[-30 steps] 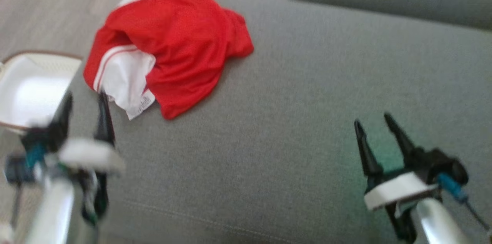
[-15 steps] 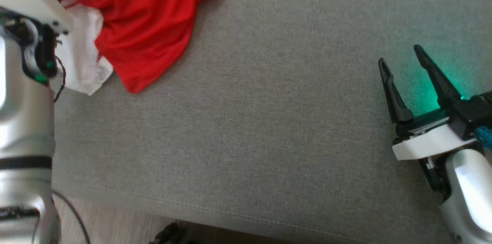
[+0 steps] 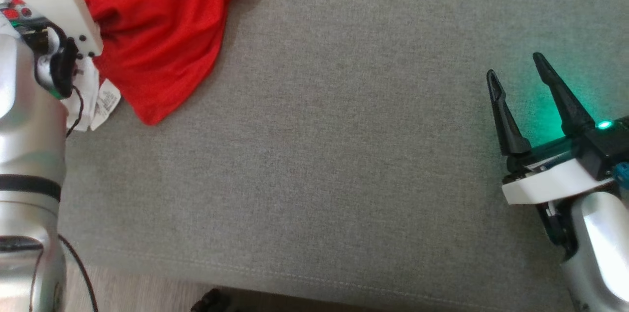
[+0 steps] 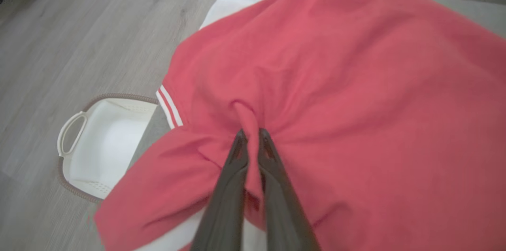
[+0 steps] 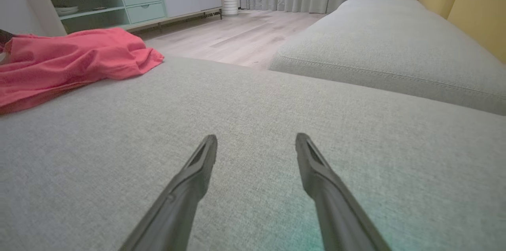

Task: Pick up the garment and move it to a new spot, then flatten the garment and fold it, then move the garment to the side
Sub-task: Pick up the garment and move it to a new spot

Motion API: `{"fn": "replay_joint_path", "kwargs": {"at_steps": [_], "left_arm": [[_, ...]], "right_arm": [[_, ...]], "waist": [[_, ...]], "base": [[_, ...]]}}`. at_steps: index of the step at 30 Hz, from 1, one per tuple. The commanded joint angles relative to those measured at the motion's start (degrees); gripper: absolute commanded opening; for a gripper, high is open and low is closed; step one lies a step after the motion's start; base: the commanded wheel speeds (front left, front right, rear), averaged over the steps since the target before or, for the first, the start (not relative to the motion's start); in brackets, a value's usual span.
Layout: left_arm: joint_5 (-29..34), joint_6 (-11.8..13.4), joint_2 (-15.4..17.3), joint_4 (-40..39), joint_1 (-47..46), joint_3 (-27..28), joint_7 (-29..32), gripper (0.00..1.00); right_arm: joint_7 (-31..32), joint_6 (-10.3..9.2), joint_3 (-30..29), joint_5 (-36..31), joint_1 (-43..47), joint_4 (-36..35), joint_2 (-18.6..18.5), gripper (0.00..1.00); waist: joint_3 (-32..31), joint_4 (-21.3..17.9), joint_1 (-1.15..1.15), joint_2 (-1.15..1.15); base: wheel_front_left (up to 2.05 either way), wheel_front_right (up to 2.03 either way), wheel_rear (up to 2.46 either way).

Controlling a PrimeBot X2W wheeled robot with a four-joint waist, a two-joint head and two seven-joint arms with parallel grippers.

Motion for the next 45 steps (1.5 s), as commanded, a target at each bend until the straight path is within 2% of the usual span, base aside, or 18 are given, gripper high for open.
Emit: {"fn": "replay_joint_path", "kwargs": {"at_steps": [1,7,12,16,20,21,25,28,31,35,39,42,45], "left_arm": [[0.1,-0.1,4.2,-1.8,-2.1,1.1,-1.2,0.00],[0.0,-1.9,4.9,-6.7,-2.6,0.7,-7.2,0.00],[-0.6,-4.3,4.2,-15.8,-0.3,-0.8,-7.2,0.00],[-2.6,-6.4,3.4,-26.5,3.9,-2.2,-3.1,0.00],[-4.7,-7.2,3.9,-39.7,9.0,-3.5,3.2,0.00],[-4.7,-7.2,3.9,-39.7,9.0,-3.5,3.2,0.00],[-7.3,-7.5,4.2,-52.9,13.7,-5.0,10.0,0.00],[-8.8,-7.1,3.5,-61.0,15.9,-6.2,13.7,0.00],[-9.8,-6.7,2.3,-65.6,17.8,-8.0,16.2,0.00],[-10.6,-6.2,-0.8,-67.3,19.2,-11.6,17.5,0.00],[-9.7,-6.0,-5.5,-63.4,19.3,-16.5,16.0,0.00],[-8.2,-5.8,-9.3,-56.9,19.4,-20.4,12.3,0.00],[-7.0,-5.6,-11.6,-49.0,18.8,-24.3,5.5,0.00]], "right_arm": [[-0.2,-0.04,0.9,0.7,1.3,-1.5,0.6,1.00],[-1.8,-0.04,-0.1,1.6,3.2,0.8,2.6,1.00],[-3.1,-0.04,-0.8,2.2,5.0,2.7,4.5,1.00],[-3.9,-0.04,-1.1,2.4,5.7,3.8,6.2,1.00],[-4.4,-0.04,-0.6,2.6,6.1,4.3,7.6,1.00],[-4.4,-0.04,-0.6,2.6,6.1,4.3,7.6,1.00],[-4.7,-0.04,-0.1,2.8,6.3,4.6,8.7,1.00],[-4.9,-0.04,0.3,2.9,6.3,4.8,9.2,1.00],[-5.0,-0.04,1.2,3.1,5.7,5.0,9.7,1.00],[-5.0,-0.04,1.6,3.5,4.7,4.7,10.4,1.00],[-5.0,-0.04,2.0,3.7,4.3,3.9,11.0,1.00],[-5.0,-0.04,2.4,4.0,4.0,3.6,11.5,1.00],[-5.1,-0.04,2.8,4.2,3.9,3.3,12.0,1.00]], "waist": [[-1.6,0.0,0.00,0.00],[-8.0,0.0,0.00,0.00],[-13.3,-1.1,0.00,0.00],[-16.6,-2.9,0.00,0.00],[-18.4,-5.5,0.00,0.00],[-18.4,-5.5,0.00,0.00],[-18.9,-8.5,0.00,0.00],[-18.7,-10.8,0.00,0.00],[-18.5,-13.7,0.00,0.00],[-17.8,-17.4,0.00,0.00],[-16.9,-20.7,0.00,0.00],[-16.3,-23.3,0.00,0.00],[-15.7,-25.6,0.00,0.00]], "base": [[0.00,0.00,0.00],[0.00,0.00,0.00],[0.00,0.00,0.00],[0.00,0.00,0.00],[0.00,0.00,0.00],[0.00,0.00,0.00],[0.00,0.00,0.00],[0.00,0.00,0.00],[0.00,0.00,0.00],[0.00,0.00,0.00],[0.00,0.00,0.00],[0.00,0.00,0.00],[0.00,0.00,0.00]]}}
